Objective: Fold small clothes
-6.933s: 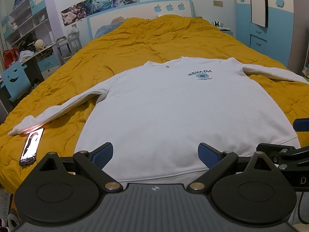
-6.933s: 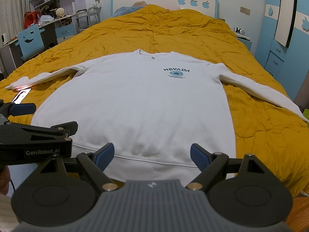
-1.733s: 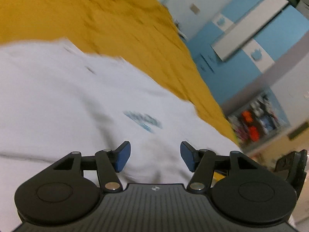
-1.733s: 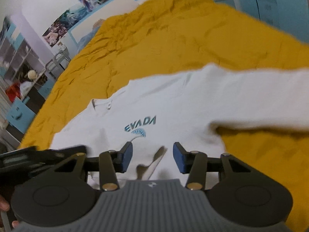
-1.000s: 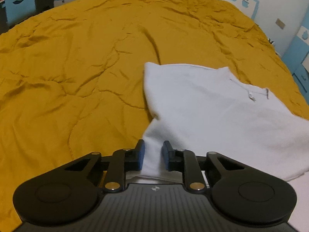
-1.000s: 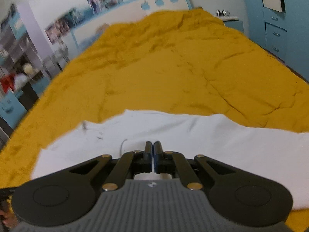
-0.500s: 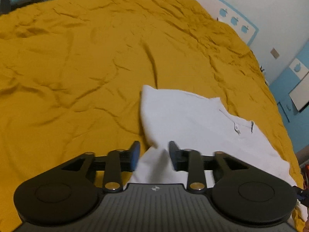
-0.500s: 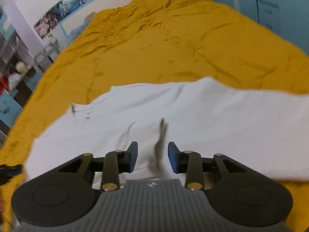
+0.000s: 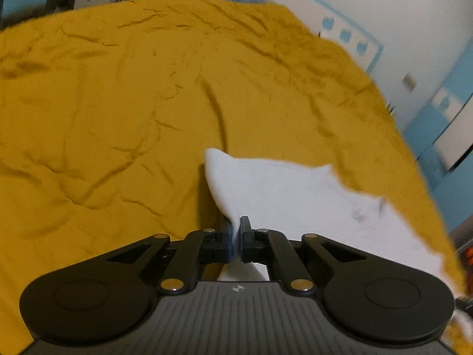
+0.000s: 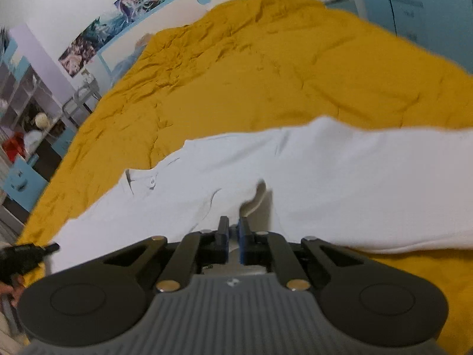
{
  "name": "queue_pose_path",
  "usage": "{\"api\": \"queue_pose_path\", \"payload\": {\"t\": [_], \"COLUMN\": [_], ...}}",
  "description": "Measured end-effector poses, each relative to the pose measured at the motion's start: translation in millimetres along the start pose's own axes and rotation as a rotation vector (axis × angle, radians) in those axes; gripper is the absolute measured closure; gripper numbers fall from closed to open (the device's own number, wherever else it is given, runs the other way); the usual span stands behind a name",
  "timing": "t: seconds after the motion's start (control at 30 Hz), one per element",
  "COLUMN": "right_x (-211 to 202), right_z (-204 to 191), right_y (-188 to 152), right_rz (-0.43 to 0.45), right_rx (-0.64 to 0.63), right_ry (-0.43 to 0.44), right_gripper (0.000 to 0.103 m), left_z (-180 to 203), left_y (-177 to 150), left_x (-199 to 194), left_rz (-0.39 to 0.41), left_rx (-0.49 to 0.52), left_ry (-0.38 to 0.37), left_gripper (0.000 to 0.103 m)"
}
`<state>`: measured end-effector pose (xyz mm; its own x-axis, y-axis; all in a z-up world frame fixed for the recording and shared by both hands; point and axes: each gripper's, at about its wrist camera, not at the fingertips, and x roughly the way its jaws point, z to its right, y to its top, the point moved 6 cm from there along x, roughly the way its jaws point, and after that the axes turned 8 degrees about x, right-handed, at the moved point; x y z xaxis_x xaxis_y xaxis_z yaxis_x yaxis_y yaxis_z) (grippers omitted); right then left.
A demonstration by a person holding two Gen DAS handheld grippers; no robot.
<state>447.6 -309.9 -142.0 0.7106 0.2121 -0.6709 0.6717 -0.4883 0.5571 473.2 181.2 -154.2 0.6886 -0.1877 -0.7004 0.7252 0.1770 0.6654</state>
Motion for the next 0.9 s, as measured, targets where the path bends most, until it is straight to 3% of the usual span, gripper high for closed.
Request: {"api": "queue_pose_path", "payload": {"t": [0.17, 0.27, 0.4, 0.47, 0.57, 0.67, 0.7, 0.77, 0.83, 0.9], "right_x": [33, 36, 32, 32, 28, 12, 9, 1, -10, -22], "right_z": [18, 21, 19, 21, 15, 11, 8, 4, 3, 5], "right_y": [-24, -31, -26, -25, -25, -24, -26, -27, -29, -30], "right_rz": [-0.113, -0.103, -0.100, -0.096, -0.069, -0.042, -0.038, -0.034, -0.027, -0.018], "right_rx": [0.001, 0.004, -0.014, -0.019, -0.031, -0.050, -0.056, -0.068, -0.078, -0.084], "right_ry": [-0.103, -0.105, -0.118, -0.129, -0.134, -0.132, -0.130, -0.125, -0.124, -0.126], "right_gripper": [0.103, 0.103, 0.103, 0.102, 0.093, 0.085, 0.085, 0.085, 0.085, 0.084], "left_z": [-3, -5, -26, -30, -20, 1, 11, 16, 11, 8], "left_y": [-17, -16, -13, -14, -14, -22, -27, -39, -51, -55], "left_x": [33, 24, -1, -17, -39, -47, -44, -32, -20, -20], "left_rz": [-0.087, -0.087, -0.105, -0.092, -0.044, -0.032, -0.043, -0.095, -0.159, -0.150], "left_rx": [0.100, 0.108, 0.124, 0.088, 0.025, 0.066, 0.102, 0.148, 0.170, 0.159], "left_ry": [0.075, 0.089, 0.238, 0.196, 0.060, -0.008, -0.014, 0.057, 0.129, 0.136], "left_gripper": [0.094, 0.088, 0.090, 0.090, 0.090, 0.090, 0.088, 0.088, 0.081, 0.080]}}
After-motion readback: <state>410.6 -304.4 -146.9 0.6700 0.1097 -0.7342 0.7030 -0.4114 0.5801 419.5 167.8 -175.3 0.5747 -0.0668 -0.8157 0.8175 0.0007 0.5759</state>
